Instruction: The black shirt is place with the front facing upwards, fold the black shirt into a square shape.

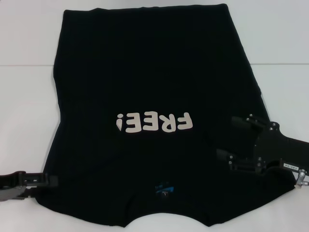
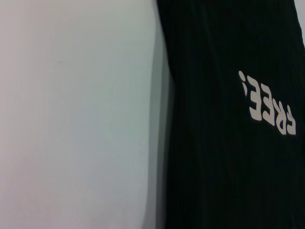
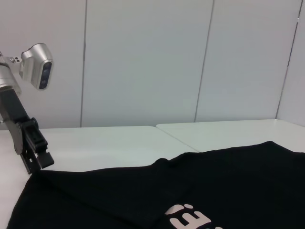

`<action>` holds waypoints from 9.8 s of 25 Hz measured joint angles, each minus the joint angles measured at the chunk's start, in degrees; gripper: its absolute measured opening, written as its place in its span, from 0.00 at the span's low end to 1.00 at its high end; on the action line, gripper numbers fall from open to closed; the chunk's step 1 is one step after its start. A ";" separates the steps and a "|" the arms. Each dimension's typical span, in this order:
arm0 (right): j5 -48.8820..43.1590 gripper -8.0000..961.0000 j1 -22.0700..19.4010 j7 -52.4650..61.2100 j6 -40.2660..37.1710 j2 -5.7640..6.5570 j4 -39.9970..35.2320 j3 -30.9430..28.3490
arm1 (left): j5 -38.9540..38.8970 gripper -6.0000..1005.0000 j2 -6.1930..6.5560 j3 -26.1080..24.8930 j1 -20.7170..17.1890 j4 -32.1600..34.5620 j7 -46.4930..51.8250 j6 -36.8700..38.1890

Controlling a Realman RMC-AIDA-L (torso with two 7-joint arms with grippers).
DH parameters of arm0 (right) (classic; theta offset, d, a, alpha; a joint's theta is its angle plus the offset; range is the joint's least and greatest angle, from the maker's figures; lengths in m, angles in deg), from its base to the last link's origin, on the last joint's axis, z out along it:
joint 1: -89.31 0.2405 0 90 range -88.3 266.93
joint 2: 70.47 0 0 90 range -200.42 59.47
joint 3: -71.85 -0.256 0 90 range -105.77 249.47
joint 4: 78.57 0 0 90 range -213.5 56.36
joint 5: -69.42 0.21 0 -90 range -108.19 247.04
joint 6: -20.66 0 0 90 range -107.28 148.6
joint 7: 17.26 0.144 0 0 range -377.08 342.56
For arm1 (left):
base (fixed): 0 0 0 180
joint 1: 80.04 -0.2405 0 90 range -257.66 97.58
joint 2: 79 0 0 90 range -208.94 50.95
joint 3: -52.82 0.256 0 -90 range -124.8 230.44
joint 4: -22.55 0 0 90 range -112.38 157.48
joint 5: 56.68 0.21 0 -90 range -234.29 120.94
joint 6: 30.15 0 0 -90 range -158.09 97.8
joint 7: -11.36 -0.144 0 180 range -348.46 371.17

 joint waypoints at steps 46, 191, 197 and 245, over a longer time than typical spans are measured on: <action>-29.18 0.95 6.95 84.92 -4.14 13.10 -16.83 -4.14 | -1.94 0.04 0.20 0.42 1.64 1.70 -1.37 3.47; -27.97 0.07 12.18 72.03 -3.12 9.03 -5.81 -24.67 | -11.04 0.04 3.20 -15.84 8.40 -7.18 -2.93 -2.83; -20.54 0.07 12.46 64.77 8.05 6.24 -1.88 -24.09 | -14.01 0.04 -0.15 -15.77 8.71 -8.92 -6.74 -12.37; -3.79 0.68 12.60 53.33 29.51 2.41 3.71 -16.47 | -24.46 0.46 -6.02 -15.30 10.82 -12.52 -21.40 -32.90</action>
